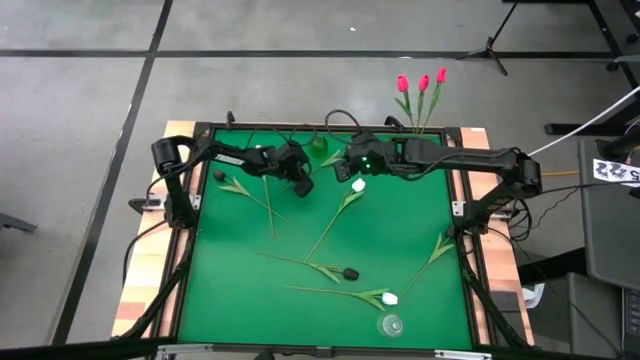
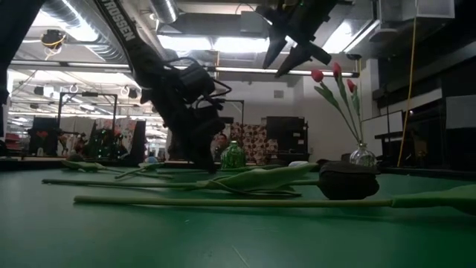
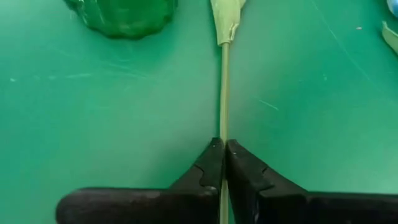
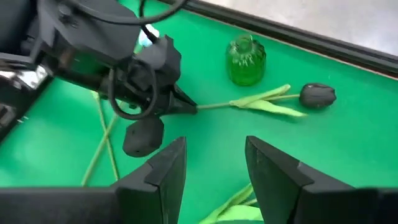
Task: Sort flowers into vase by color
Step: Put the black tulip into the green vase
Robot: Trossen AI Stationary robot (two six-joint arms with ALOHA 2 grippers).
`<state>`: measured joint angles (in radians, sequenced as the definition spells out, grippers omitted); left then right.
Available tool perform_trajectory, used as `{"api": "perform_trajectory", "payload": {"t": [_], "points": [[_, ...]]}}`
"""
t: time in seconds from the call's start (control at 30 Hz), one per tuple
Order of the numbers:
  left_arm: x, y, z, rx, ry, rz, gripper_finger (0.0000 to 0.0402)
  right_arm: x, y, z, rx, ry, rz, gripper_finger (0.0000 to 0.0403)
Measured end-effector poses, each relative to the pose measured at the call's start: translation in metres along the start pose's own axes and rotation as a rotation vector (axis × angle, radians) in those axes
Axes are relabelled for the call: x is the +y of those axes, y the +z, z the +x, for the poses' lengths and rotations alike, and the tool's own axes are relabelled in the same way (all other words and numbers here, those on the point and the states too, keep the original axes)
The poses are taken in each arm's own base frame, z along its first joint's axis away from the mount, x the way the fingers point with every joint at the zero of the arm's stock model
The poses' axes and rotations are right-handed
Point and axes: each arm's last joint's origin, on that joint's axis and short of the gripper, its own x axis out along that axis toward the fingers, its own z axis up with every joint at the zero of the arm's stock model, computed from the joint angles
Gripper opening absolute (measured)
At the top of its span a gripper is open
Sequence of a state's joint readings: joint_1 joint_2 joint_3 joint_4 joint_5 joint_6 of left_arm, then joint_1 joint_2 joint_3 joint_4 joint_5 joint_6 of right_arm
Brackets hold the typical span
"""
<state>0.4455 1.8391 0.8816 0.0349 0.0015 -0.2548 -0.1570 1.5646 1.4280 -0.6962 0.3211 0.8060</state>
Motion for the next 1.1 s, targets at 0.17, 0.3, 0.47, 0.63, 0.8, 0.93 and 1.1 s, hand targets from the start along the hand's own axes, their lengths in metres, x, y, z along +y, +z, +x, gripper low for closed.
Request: {"api": "perform_trajectory", "payload": {"t": [0.17, 0.3, 0.47, 0.63, 0.8, 0.93, 1.1], "points": [[-0.003, 0.011, -0.022, -0.055, -0.045, -0.031, 0.0004, -0.004, 0.011, -0.026, -0.123, 0.014, 0.037, 0.0165], [-0.008, 0.026, -0.049, -0.159, -0.074, -0.047, 0.0003, -0.009, 0.023, -0.058, -0.243, 0.060, 0.080, 0.0165], [-0.013, 0.042, -0.090, -0.304, -0.121, -0.086, 0.0002, -0.013, 0.033, -0.090, -0.358, 0.142, 0.083, 0.0166], [-0.016, 0.060, -0.143, -0.545, -0.162, -0.120, 0.0001, 0.005, 0.044, -0.116, -0.513, 0.389, -0.008, 0.0166], [-0.018, 0.072, -0.196, -0.812, -0.205, -0.141, 0.0001, 0.018, 0.056, -0.132, -0.628, 0.645, -0.030, 0.0171], [-0.022, 0.075, -0.225, -0.968, -0.263, -0.136, 0.0000, 0.026, 0.056, -0.115, -0.627, 0.633, -0.032, 0.0199], [-0.030, 0.075, -0.238, -1.039, -0.299, -0.101, 0.0000, 0.040, 0.059, -0.084, -0.644, 0.672, -0.018, 0.0249]]}}
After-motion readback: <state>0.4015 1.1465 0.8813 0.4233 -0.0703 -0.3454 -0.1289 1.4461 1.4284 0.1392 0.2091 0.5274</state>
